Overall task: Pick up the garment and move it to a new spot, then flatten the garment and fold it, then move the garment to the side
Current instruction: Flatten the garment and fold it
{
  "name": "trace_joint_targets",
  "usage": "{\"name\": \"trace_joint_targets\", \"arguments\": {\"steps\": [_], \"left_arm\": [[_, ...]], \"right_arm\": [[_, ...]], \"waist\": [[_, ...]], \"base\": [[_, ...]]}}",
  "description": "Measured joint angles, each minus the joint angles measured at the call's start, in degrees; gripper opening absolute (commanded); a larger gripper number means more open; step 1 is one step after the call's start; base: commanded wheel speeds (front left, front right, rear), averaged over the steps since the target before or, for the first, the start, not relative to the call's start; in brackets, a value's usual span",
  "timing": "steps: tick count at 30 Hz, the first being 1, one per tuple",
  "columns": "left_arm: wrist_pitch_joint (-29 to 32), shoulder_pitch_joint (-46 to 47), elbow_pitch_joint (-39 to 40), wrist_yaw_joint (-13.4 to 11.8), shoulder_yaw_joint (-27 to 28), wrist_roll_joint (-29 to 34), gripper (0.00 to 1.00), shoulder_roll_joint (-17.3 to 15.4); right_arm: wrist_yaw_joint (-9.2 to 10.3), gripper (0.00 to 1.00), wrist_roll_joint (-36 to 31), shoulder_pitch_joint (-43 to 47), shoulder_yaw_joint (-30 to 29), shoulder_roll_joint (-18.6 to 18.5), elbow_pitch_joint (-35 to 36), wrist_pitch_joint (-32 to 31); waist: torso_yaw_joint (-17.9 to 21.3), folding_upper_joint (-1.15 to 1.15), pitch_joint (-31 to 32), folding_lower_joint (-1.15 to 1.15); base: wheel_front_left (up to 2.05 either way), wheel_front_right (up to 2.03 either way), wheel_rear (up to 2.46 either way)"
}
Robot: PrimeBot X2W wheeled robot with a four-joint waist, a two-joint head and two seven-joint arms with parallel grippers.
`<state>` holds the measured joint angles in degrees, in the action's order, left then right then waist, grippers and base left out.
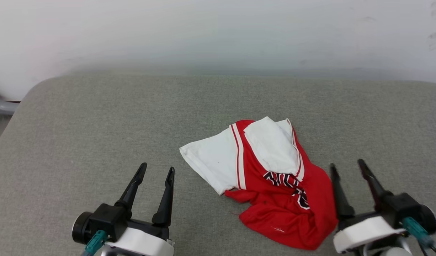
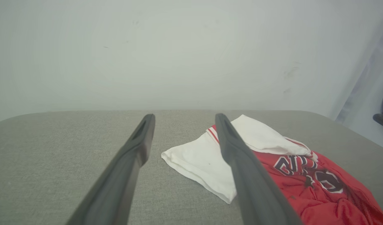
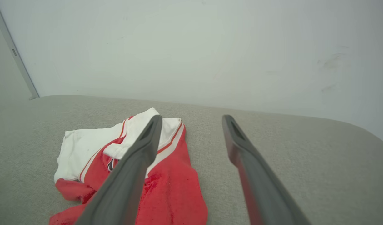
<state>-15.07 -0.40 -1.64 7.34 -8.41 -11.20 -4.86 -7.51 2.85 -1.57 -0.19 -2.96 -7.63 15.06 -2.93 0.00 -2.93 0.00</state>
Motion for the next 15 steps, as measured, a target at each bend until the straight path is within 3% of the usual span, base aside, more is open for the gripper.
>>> {"name": "trace_joint_targets", "arguments": {"steps": [3,6,10,15], "left_arm": [[0.0,0.3,1.1,0.1,0.2,0.3,1.00,0.3],[0.0,0.7,1.4,0.1,-0.5,0.4,1.00,0.4],[0.0,2.0,1.4,0.1,-1.2,0.4,1.00,0.5],[0.0,4.0,0.9,0.1,-2.3,-0.1,1.00,0.7]], "right_arm": [[-0.02,1.00,0.3,-2.5,3.6,-1.1,-1.2,-3.8],[-0.01,1.00,4.5,-7.1,8.3,-5.2,-1.1,-12.0],[-0.01,1.00,10.6,-14.6,13.8,-11.9,-0.6,-28.4],[0.00,1.00,19.9,-23.9,17.6,-16.7,-0.6,-52.1]], "waist": [[-0.5,0.00,-0.6,0.00],[-1.2,0.00,-1.7,0.00],[-2.3,0.00,-3.9,0.00],[-4.3,0.00,-7.0,0.01]], "base": [[0.00,0.00,0.00],[0.00,0.00,0.00],[0.00,0.00,0.00],[0.00,0.00,0.00]]}}
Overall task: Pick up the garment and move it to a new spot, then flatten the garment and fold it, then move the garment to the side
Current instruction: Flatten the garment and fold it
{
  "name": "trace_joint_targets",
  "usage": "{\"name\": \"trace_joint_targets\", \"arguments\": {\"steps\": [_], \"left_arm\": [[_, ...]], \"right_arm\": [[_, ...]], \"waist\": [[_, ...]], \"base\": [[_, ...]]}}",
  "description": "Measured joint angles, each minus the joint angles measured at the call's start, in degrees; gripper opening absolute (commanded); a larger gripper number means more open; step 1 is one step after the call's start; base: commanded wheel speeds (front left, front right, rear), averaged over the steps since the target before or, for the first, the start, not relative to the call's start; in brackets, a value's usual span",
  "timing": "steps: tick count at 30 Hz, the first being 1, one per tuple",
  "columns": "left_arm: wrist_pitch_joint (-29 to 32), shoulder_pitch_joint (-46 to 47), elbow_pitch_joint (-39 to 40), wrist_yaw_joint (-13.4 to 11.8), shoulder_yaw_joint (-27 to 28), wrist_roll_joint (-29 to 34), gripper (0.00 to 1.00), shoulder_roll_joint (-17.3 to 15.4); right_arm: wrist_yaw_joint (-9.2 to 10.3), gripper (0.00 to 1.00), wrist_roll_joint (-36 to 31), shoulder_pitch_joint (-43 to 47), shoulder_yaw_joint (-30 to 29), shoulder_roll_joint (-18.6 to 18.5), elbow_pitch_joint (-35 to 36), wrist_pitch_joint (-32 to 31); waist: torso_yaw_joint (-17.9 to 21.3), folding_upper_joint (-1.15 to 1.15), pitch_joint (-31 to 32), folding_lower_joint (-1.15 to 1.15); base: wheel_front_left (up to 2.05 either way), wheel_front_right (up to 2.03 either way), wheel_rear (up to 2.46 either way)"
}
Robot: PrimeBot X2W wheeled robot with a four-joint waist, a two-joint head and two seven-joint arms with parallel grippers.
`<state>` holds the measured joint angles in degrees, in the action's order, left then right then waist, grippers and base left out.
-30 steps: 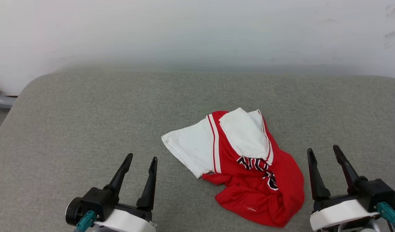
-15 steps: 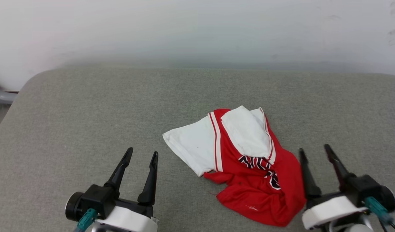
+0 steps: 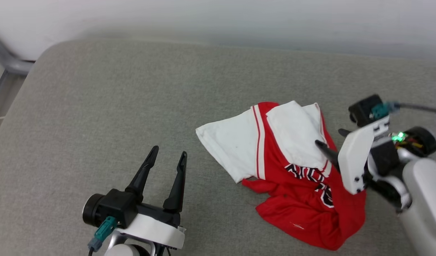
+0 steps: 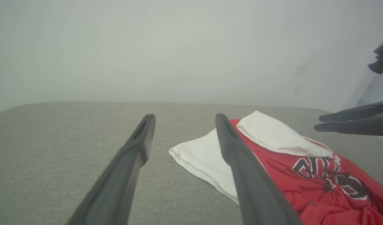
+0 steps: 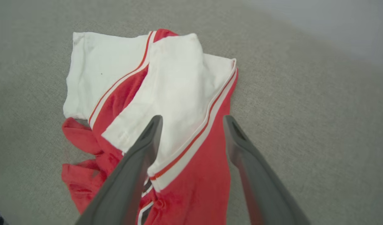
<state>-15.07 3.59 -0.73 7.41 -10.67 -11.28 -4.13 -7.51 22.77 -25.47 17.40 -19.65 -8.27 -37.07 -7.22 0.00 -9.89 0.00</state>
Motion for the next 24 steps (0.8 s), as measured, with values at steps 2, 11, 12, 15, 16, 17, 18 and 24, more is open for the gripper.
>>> {"name": "trace_joint_targets", "arguments": {"steps": [2,11,12,15,16,17,18,24], "left_arm": [[0.0,0.7,-0.4,0.0,-0.5,-0.1,1.00,0.1],[0.0,3.5,-0.6,0.0,-2.6,-0.7,1.00,0.8],[0.0,3.7,-0.5,0.0,-2.7,-0.7,1.00,0.8],[0.0,3.9,-0.2,0.0,-2.6,-0.7,1.00,0.9],[0.0,3.9,-0.2,0.0,-2.6,-0.8,1.00,1.0],[0.0,3.9,-0.2,0.0,-2.6,-0.9,1.00,1.0],[0.0,3.9,-0.2,0.0,-2.6,-0.9,1.00,1.0],[0.0,3.9,-0.3,0.0,-2.7,-0.9,1.00,1.1]], "right_arm": [[0.00,1.00,2.4,-3.5,0.9,-1.4,0.1,-7.2],[0.00,1.00,2.1,-13.9,3.9,-4.4,-4.5,-19.0],[0.00,1.00,1.3,-14.6,4.2,-4.7,-5.3,-19.0],[0.00,1.00,0.2,-15.9,4.5,-4.6,-7.9,-18.6],[0.00,1.00,0.2,-15.9,4.6,-4.4,-8.7,-18.6],[-0.01,1.00,0.0,-16.0,4.9,-4.2,-9.4,-18.4],[0.00,1.00,-0.1,-16.2,5.1,-4.0,-10.1,-18.3],[0.00,0.00,-0.1,-16.3,5.7,-3.7,-12.9,-16.3]], "waist": [[-1.1,0.00,-1.1,0.00],[-7.0,0.00,-5.1,0.00],[-7.6,0.00,-5.4,0.00],[-9.2,0.00,-6.3,0.00],[-9.7,0.00,-6.5,0.00],[-10.0,0.00,-6.7,0.00],[-10.3,0.00,-7.0,0.01],[-10.9,0.00,-7.4,0.00]], "base": [[0.00,0.00,0.00],[0.00,0.00,0.00],[0.00,0.00,0.00],[0.00,0.00,0.00],[0.00,0.00,0.00],[0.00,0.00,0.00],[0.00,0.00,0.00],[0.00,0.00,0.00]]}}
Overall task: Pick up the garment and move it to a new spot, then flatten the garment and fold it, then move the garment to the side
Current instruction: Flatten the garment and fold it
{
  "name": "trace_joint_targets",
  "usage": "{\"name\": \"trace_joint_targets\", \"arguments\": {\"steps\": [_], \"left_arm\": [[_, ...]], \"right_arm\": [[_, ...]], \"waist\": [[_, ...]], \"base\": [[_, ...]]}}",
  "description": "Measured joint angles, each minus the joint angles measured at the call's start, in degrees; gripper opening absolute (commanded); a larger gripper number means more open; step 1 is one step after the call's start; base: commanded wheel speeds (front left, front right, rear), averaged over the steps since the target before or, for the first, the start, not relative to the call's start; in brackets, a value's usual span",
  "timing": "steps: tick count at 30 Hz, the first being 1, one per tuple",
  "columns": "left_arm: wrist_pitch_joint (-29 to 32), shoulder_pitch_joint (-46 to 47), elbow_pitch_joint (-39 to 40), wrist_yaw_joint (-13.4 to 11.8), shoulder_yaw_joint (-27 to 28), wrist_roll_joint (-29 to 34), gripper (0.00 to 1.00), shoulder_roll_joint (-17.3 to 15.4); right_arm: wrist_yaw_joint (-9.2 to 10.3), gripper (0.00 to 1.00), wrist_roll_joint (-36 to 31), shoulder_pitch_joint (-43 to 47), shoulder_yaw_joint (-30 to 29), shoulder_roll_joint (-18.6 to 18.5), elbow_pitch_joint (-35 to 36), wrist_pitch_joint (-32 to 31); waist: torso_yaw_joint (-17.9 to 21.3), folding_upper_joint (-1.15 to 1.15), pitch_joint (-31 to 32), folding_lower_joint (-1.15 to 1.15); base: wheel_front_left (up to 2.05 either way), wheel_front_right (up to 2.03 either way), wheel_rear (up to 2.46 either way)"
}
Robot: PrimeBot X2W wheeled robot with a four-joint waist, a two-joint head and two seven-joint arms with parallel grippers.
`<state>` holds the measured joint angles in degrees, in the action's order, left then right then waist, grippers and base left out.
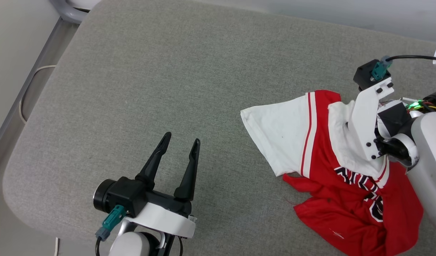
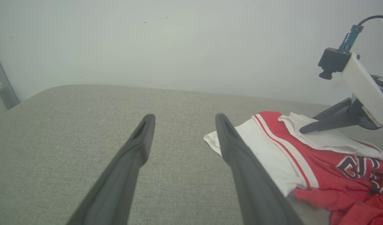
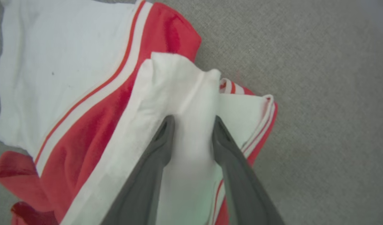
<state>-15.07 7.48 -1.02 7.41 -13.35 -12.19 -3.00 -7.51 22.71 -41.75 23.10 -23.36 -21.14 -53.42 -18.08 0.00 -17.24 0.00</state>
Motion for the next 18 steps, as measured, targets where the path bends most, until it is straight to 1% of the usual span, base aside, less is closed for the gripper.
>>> {"name": "trace_joint_targets", "arguments": {"steps": [5,10,14,18], "left_arm": [[0.0,0.0,-0.1,0.0,0.6,0.2,1.00,0.0],[0.0,0.0,-0.3,0.0,1.2,0.3,1.00,0.1],[0.0,-0.3,-0.5,0.0,1.8,0.4,1.00,0.1],[0.0,-0.6,-0.5,0.0,2.3,0.6,1.00,0.1]], "right_arm": [[0.00,0.00,2.0,0.0,0.7,0.0,-0.3,1.5],[0.00,0.00,5.3,0.0,-1.5,0.1,1.6,5.6],[0.00,0.00,8.0,1.3,-4.8,-0.7,4.2,8.2],[0.00,0.00,10.7,5.6,-10.5,-2.2,6.3,10.2]], "waist": [[1.1,0.00,0.5,0.00],[2.8,0.00,1.7,0.00],[4.5,0.00,2.9,0.00],[6.4,0.00,3.8,0.00]], "base": [[0.00,0.00,0.00],[0.00,0.00,0.00],[0.00,0.00,0.00],[0.00,0.00,0.00]]}}
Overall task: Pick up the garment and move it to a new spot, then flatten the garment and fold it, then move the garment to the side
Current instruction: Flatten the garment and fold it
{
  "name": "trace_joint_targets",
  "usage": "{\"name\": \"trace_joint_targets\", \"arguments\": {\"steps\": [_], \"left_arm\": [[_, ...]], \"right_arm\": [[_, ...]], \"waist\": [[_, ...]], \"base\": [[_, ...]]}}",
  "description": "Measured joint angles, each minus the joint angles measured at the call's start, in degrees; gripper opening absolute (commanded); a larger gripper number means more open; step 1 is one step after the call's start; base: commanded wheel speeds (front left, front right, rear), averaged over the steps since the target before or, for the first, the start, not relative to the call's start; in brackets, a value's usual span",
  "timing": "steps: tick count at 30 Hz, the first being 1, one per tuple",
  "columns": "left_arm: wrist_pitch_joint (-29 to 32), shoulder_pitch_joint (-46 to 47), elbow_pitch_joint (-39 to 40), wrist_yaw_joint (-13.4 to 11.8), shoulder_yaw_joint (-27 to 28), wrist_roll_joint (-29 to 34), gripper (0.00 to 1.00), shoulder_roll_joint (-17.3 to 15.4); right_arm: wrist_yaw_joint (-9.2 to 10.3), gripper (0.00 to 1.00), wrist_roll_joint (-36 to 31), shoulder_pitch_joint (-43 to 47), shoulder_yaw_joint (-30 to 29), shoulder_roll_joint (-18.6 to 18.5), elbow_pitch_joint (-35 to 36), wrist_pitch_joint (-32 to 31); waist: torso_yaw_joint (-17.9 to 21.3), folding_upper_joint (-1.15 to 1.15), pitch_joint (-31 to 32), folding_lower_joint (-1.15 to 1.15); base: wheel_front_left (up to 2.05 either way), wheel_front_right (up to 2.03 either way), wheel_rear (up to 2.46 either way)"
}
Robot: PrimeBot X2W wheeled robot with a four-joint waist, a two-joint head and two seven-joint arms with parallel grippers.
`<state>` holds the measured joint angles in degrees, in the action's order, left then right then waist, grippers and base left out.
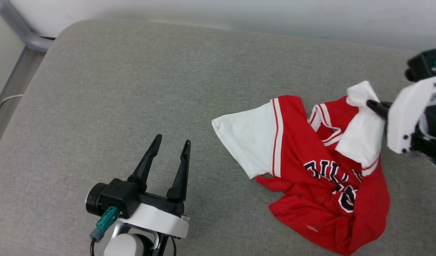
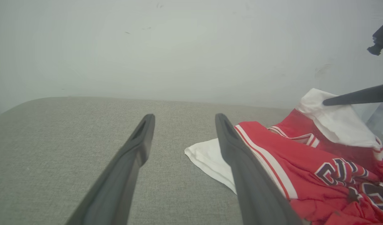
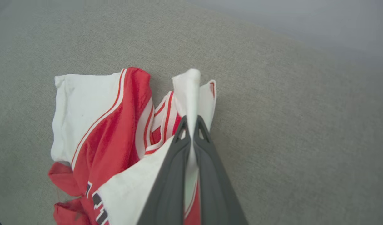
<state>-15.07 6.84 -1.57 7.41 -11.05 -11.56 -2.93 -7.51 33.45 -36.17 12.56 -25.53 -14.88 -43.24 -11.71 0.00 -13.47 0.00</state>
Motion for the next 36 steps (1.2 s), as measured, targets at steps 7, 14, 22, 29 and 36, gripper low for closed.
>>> {"name": "trace_joint_targets", "arguments": {"steps": [7,14,22,29,36], "left_arm": [[0.0,-0.2,-0.4,0.0,0.0,0.4,1.00,0.0],[0.0,-0.1,-1.4,0.0,0.1,0.4,1.00,-0.8],[0.0,-0.2,-2.3,0.0,0.5,0.4,1.00,-1.1],[0.0,-1.0,-2.2,0.0,1.6,-0.2,1.00,-1.1],[0.0,-1.9,-1.9,0.0,3.9,-2.4,1.00,-1.0]], "right_arm": [[0.00,0.00,-0.7,8.6,-9.1,-2.3,-2.2,5.0],[-0.02,1.00,-7.0,12.1,-16.5,-1.3,-10.9,12.5],[0.00,1.00,-18.0,11.5,-22.2,2.5,-16.7,16.7],[0.00,1.00,-17.6,11.2,-20.7,4.7,-9.9,22.0],[-0.01,1.00,-15.9,16.4,-18.3,7.2,1.7,33.6]], "waist": [[2.6,0.00,0.4,0.00],[4.4,0.00,0.1,0.00],[6.1,0.00,1.5,0.00],[8.0,0.00,4.4,0.00],[10.1,0.00,7.2,-0.01]], "base": [[0.00,0.00,0.00],[0.00,0.00,0.00],[0.00,0.00,0.00],[0.00,0.00,0.00],[0.00,0.00,0.00]]}}
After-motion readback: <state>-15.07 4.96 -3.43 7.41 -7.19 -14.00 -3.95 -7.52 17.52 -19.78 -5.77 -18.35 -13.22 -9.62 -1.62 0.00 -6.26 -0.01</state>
